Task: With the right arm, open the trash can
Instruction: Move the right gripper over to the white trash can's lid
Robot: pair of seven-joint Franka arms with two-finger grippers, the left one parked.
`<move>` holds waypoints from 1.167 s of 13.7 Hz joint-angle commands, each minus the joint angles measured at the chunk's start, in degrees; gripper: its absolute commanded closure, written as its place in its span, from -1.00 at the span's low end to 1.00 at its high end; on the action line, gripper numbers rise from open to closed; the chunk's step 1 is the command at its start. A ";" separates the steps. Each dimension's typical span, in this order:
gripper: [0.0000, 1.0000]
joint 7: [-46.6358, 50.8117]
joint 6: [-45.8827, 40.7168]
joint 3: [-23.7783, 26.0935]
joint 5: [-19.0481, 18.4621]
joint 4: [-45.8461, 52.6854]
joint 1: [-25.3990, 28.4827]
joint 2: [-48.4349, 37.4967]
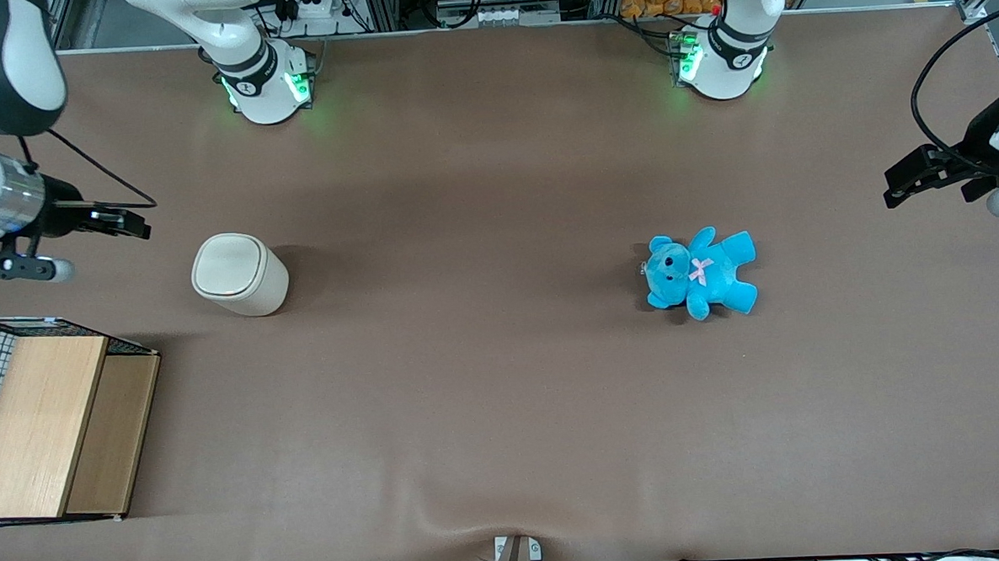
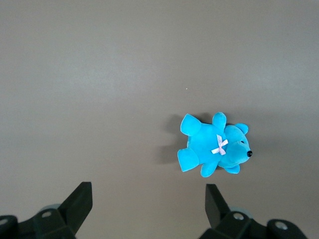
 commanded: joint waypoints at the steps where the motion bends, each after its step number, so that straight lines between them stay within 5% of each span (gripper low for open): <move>1: 0.83 0.22 4.49 -0.11 1.56 -7.35 -0.31 -3.14; 3: 1.00 0.31 6.25 -0.11 2.00 -9.82 -0.31 -3.14; 16: 1.00 0.05 28.40 -0.29 2.36 -23.80 -0.31 -0.95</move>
